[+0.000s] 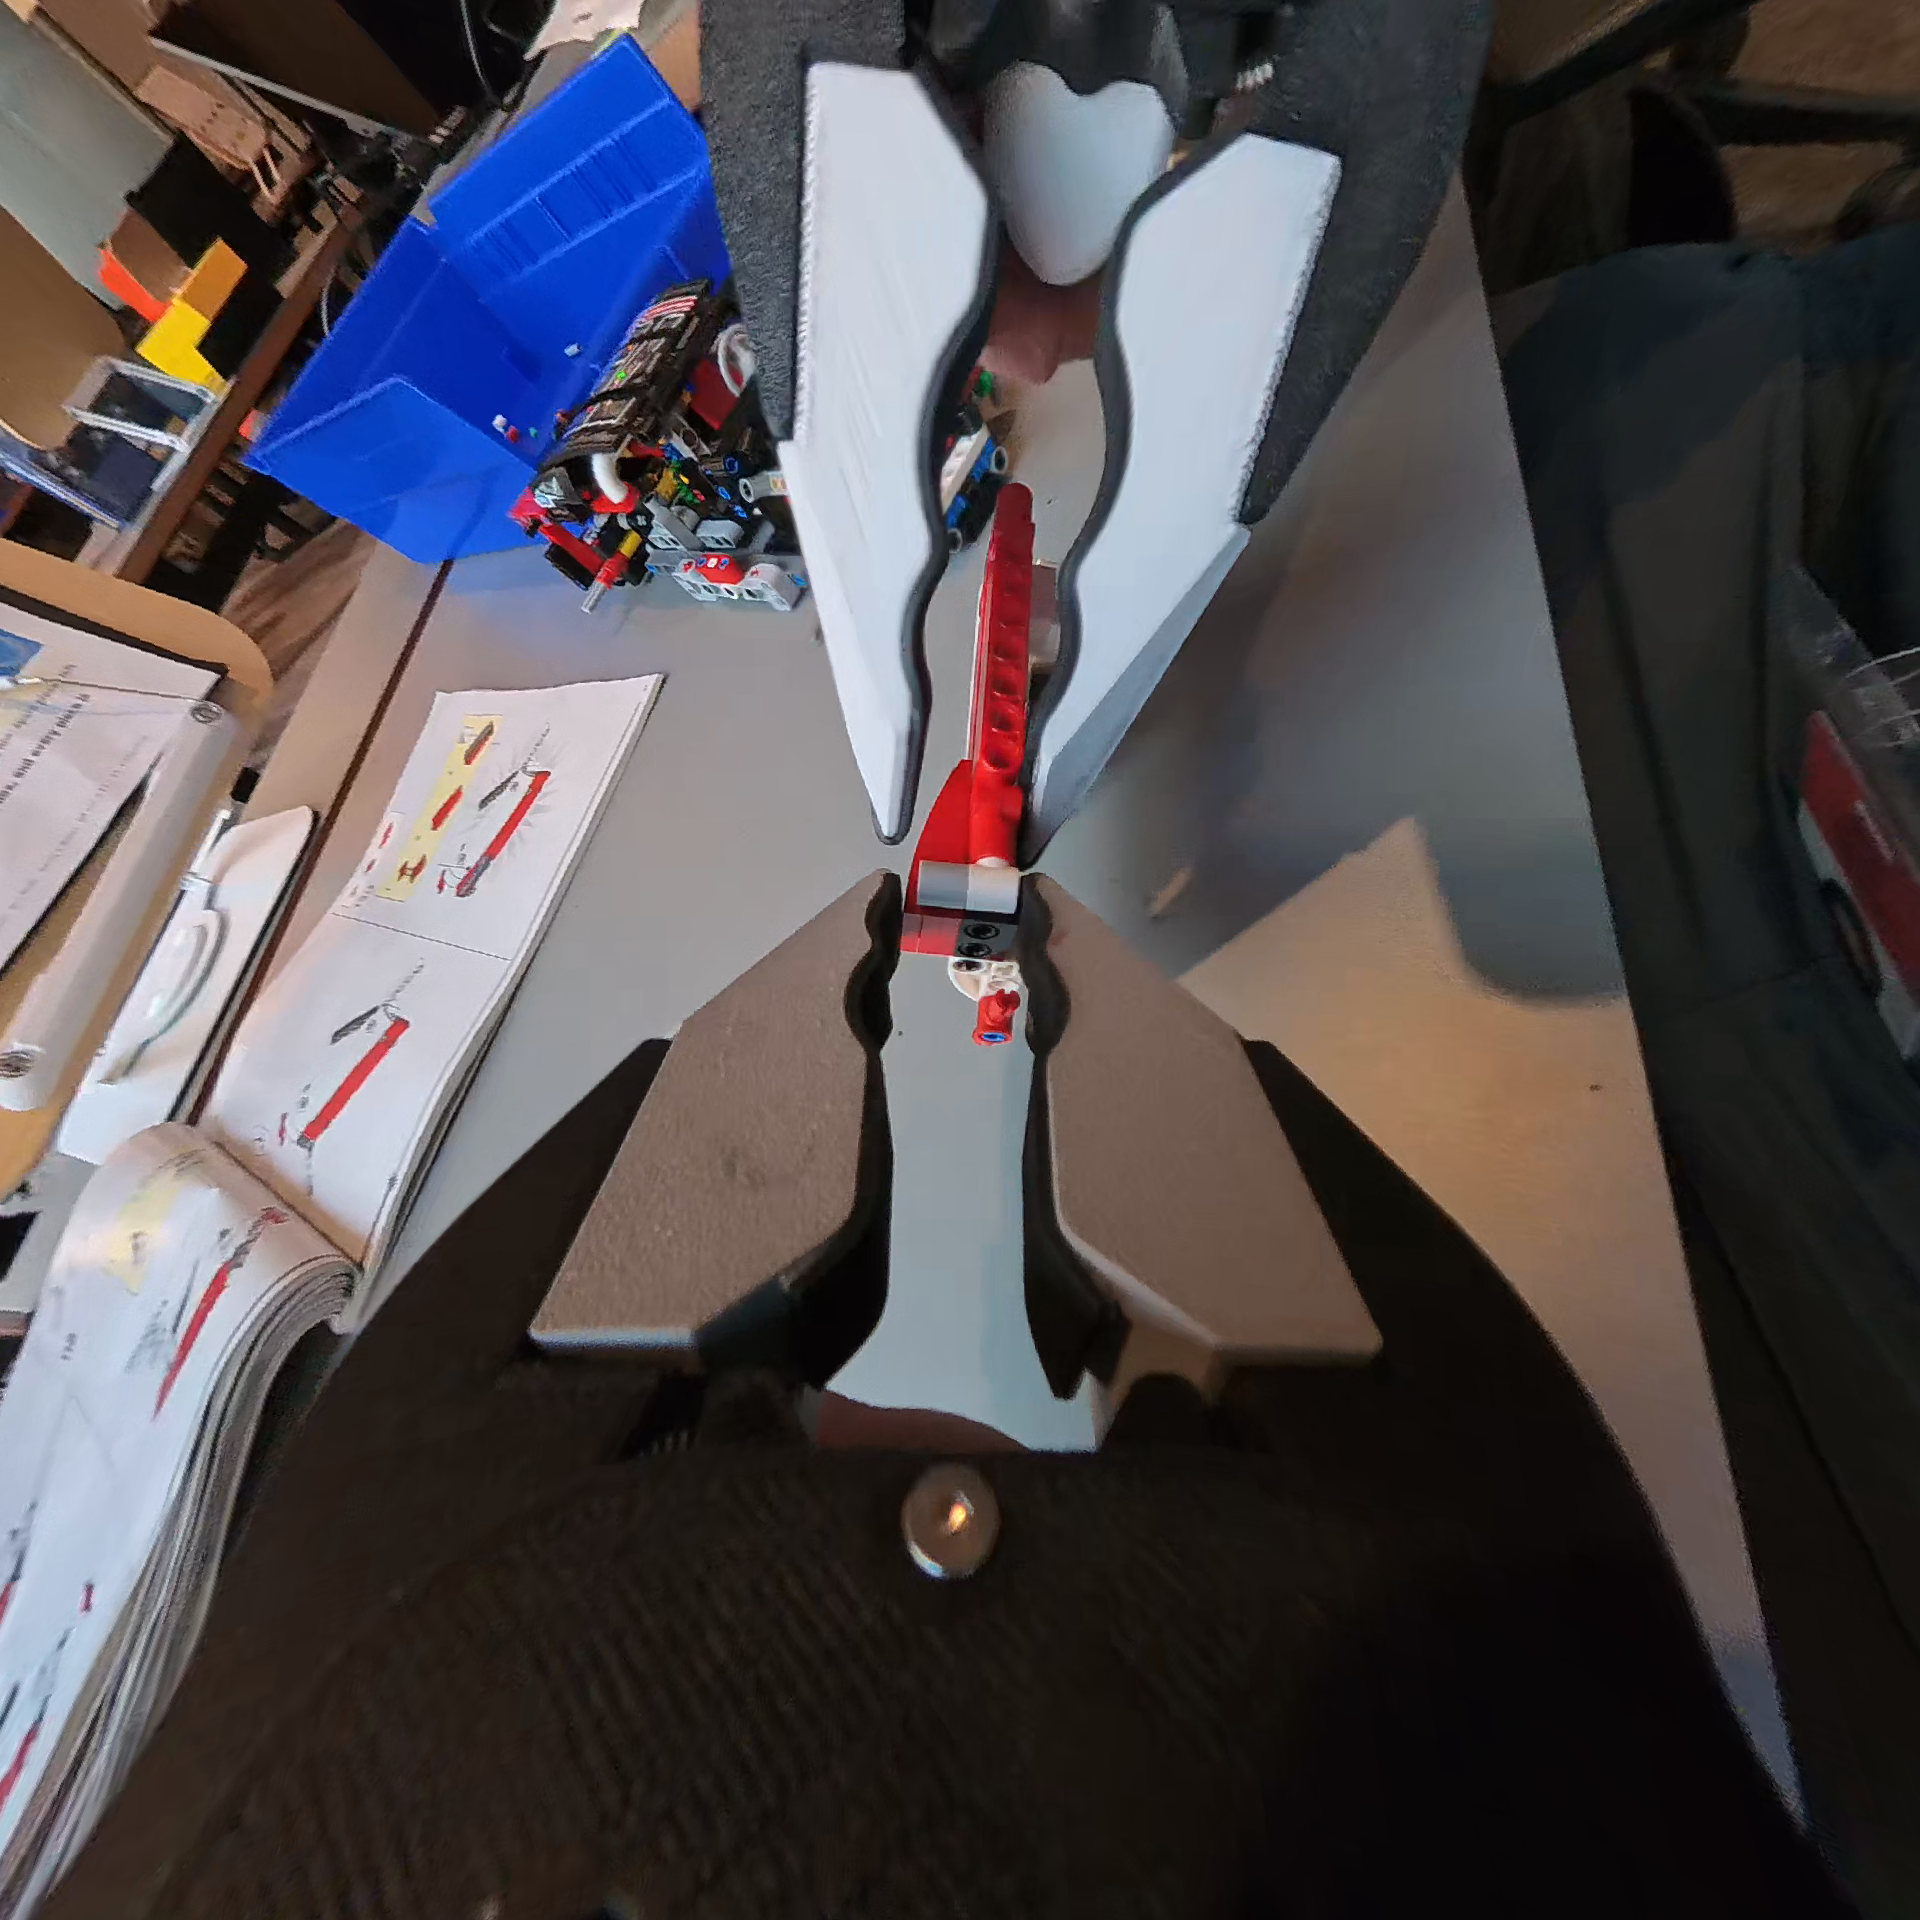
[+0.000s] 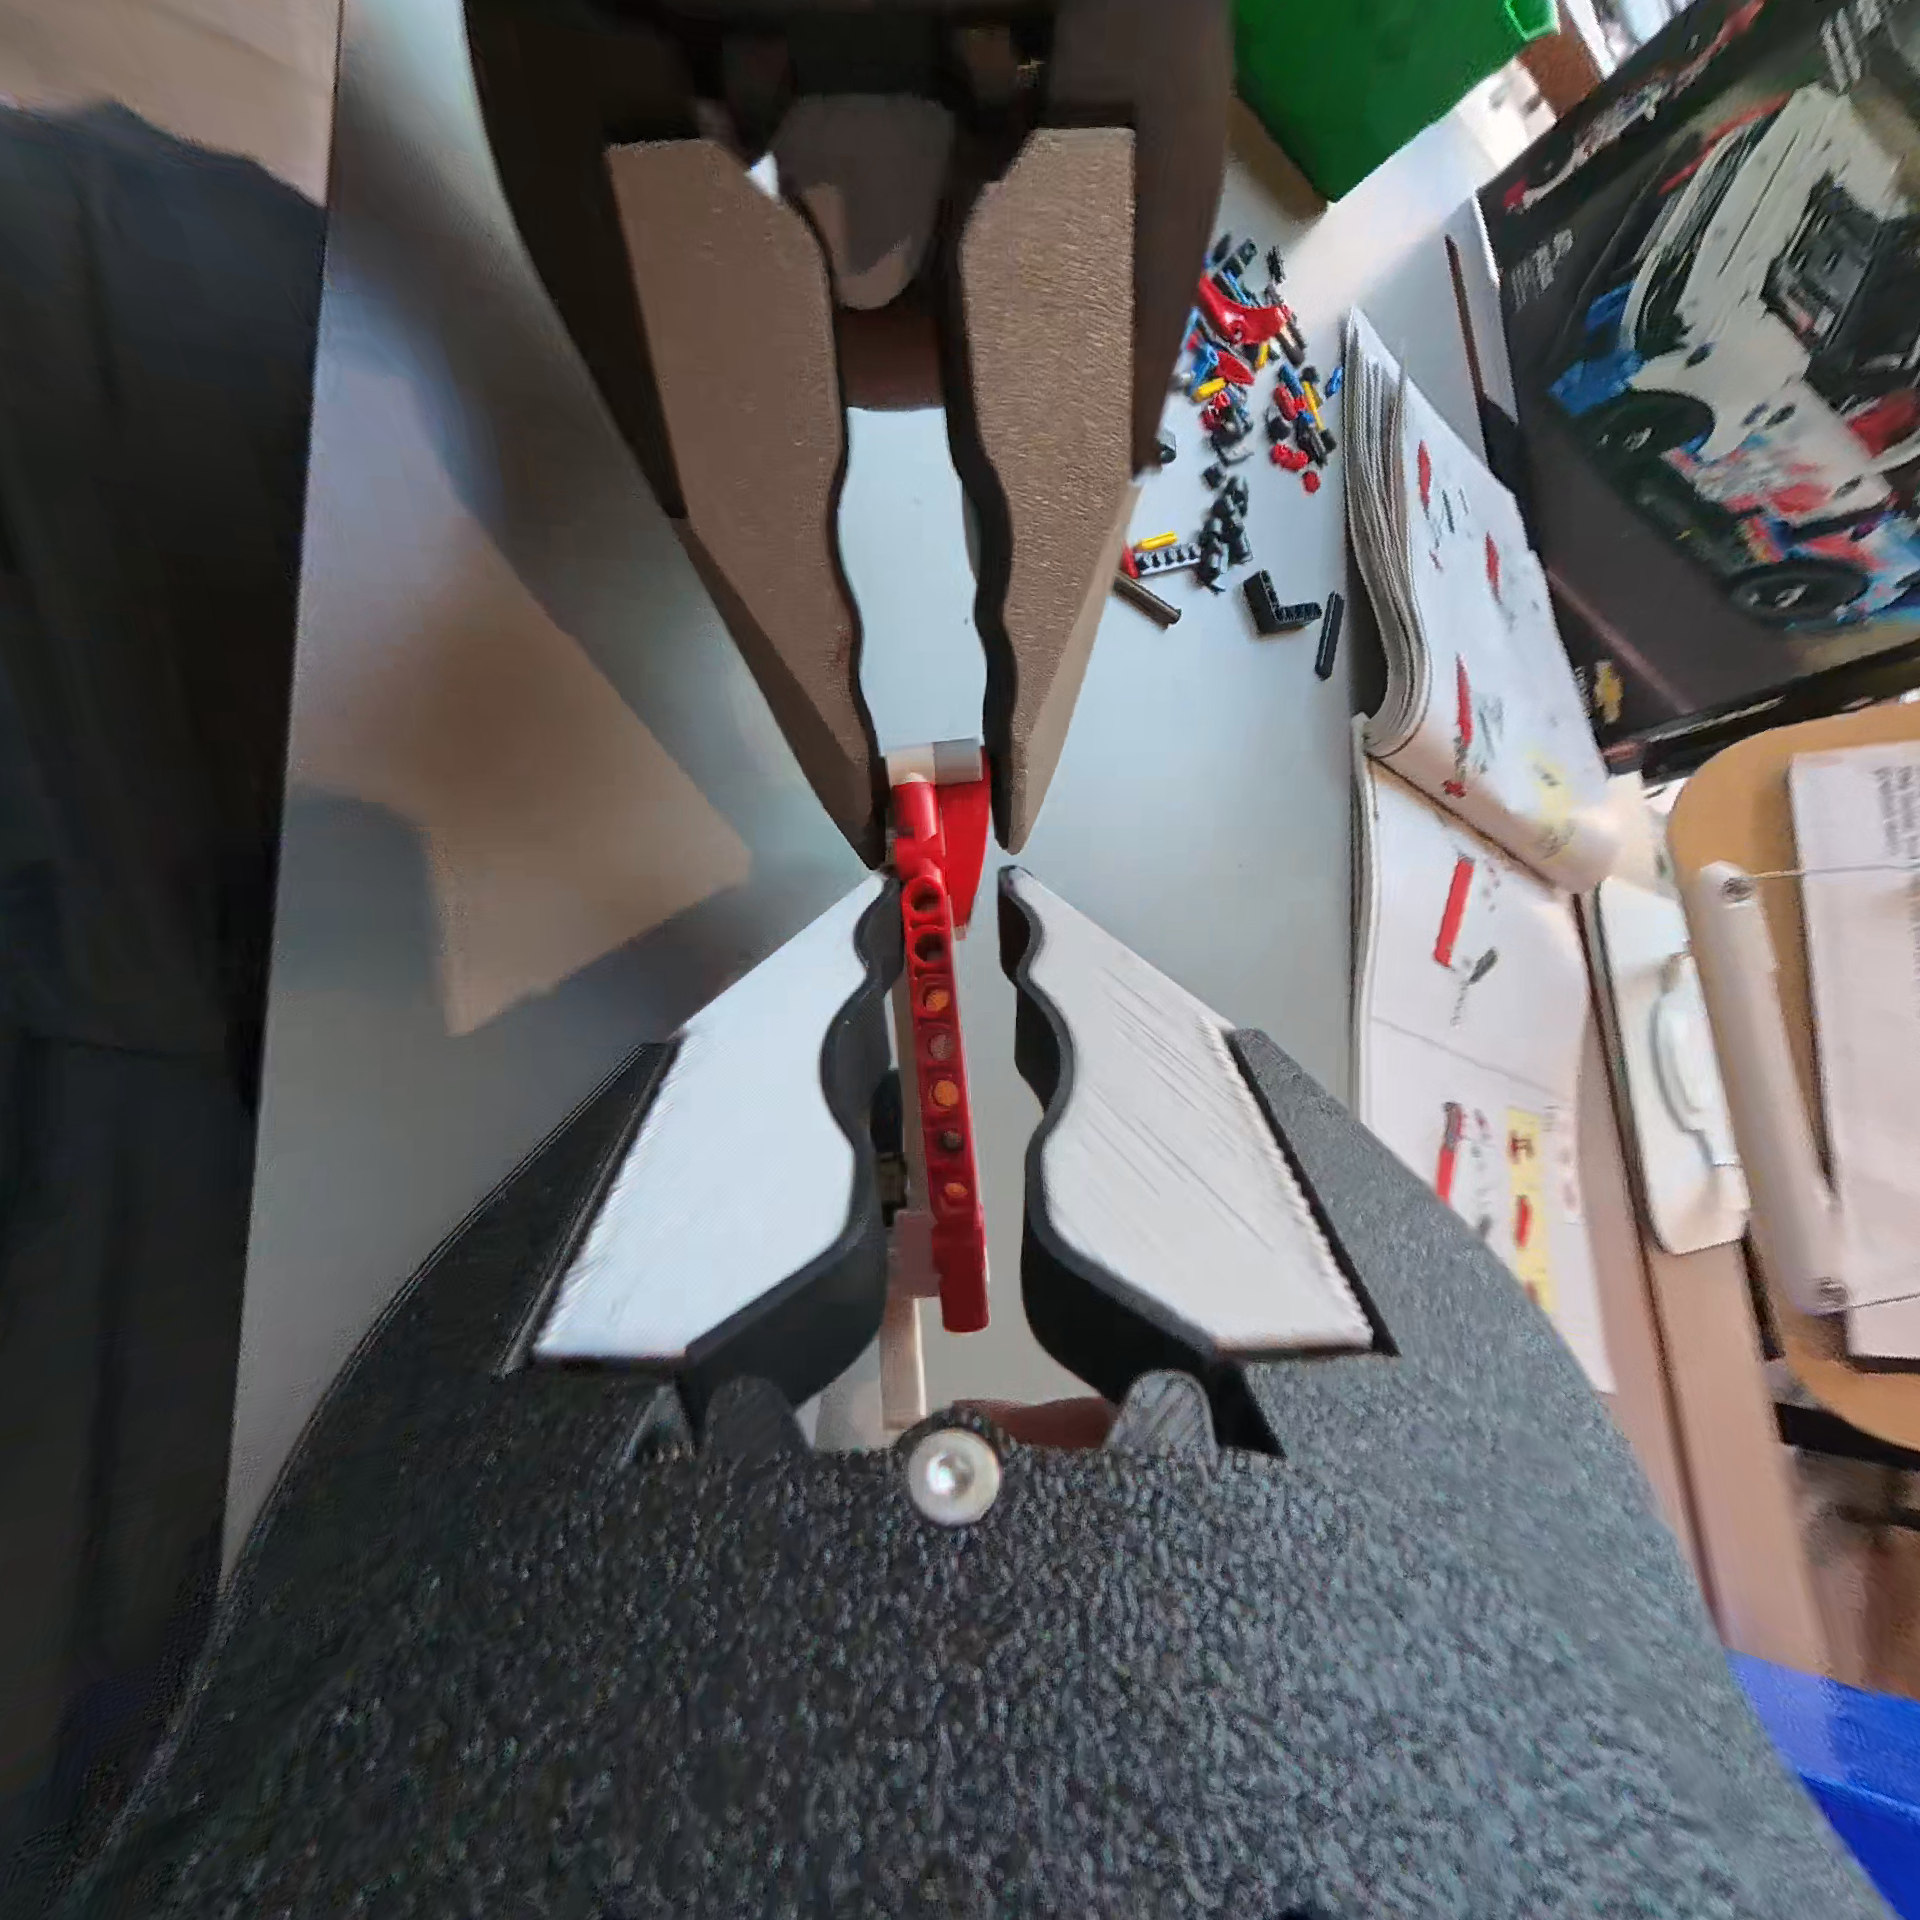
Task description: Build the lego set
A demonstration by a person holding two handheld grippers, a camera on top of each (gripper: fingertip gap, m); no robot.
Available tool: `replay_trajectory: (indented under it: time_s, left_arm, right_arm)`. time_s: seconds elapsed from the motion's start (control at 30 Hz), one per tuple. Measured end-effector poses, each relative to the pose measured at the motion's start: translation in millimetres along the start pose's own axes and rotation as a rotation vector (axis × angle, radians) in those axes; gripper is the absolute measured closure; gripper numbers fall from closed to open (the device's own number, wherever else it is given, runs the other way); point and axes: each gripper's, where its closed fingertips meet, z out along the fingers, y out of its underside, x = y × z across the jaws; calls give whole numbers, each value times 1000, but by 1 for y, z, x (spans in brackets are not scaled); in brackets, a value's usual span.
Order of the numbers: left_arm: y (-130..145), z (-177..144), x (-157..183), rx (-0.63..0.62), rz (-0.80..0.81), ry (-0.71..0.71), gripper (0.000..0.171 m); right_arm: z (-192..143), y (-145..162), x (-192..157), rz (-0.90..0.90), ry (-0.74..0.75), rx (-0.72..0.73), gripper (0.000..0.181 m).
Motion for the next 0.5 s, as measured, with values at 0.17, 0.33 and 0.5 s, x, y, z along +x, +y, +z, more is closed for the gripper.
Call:
replay_trajectory:
  time_s: [0.17,0.33,0.5]
  left_arm:
    - [2,0,0,-14,-27,21,152]
    - [4,-1,0,-31,-13,14,152]
    - [5,0,2,-32,8,7,153]
  right_arm:
    - [2,-1,-1,-165,42,-52,168]
    - [3,-1,-1,-147,59,-30,170]
    - [4,0,-2,-147,47,-40,170]
